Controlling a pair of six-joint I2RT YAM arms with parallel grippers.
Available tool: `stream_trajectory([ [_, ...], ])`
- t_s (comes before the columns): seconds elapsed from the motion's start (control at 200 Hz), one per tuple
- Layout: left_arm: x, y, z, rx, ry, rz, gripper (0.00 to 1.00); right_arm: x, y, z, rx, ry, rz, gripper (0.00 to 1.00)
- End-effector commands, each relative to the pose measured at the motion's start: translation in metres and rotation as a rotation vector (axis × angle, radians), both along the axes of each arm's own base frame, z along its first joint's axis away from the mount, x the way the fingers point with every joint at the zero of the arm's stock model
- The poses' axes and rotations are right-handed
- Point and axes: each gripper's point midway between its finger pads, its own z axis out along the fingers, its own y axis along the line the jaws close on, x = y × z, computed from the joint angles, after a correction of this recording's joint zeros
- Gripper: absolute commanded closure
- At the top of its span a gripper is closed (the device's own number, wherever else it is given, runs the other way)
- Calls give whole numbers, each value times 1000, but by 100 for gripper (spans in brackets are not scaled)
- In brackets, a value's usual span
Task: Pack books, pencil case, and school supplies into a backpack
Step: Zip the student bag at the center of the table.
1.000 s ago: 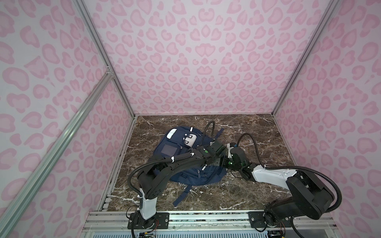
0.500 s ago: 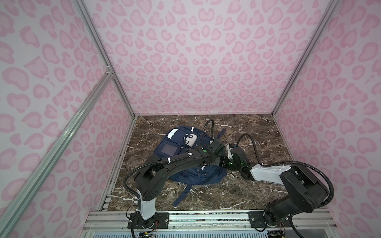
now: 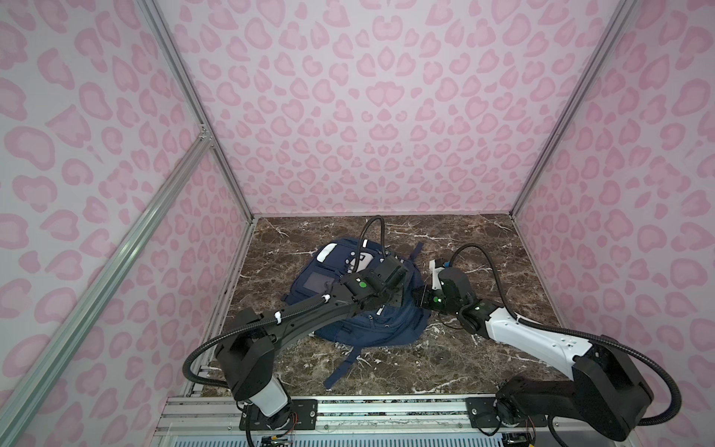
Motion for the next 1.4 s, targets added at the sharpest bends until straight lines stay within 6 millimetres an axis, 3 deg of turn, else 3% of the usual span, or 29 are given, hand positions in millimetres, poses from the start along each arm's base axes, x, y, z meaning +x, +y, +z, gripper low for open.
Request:
stream_trajectory([
  [0.0, -3, 19, 9, 4, -19, 21, 40, 5, -19, 4, -91, -25, -21, 100],
  [0.085, -4, 39, 5, 14, -25, 58, 34, 6, -20, 12, -67, -52, -18, 100],
  [0.165, -4, 54, -15, 22, -5, 82, 29, 9, -22, 13, -86, -70, -20, 100],
  [0.345, 4, 55, -53, 44, -13, 43, 22, 10, -24, -26, -150, 33, 22, 100],
  [0.5, 4, 54, -71, 43, 15, 61, 28, 3, -26, -38, -182, 59, 37, 100],
  [0.545, 1, 56, -78, 34, 28, 70, 31, 0, -30, -40, -212, 64, 36, 90],
  [0.665, -6, 67, -96, 28, 68, 119, 37, -16, -48, -41, -335, 64, 1, 51],
  [0.795, -12, 66, -101, -5, 93, 124, 38, -44, -62, -36, -383, 46, -38, 41],
  [0.955, -12, 64, -93, -26, 84, 120, 38, -88, -11, -24, -215, -66, 60, 45],
  [1.03, -12, 64, -93, -23, 87, 121, 38, -100, 10, -9, -200, -145, 71, 48],
  [1.165, -13, 64, -96, -23, 97, 124, 39, -104, 46, 1, -215, -223, 101, 47],
  [1.27, -15, 65, -99, -29, 105, 128, 39, -106, 74, -6, -239, -223, 136, 44],
  [1.395, -16, 67, -99, -30, 103, 134, 39, -108, 91, -22, -262, -197, 132, 45],
])
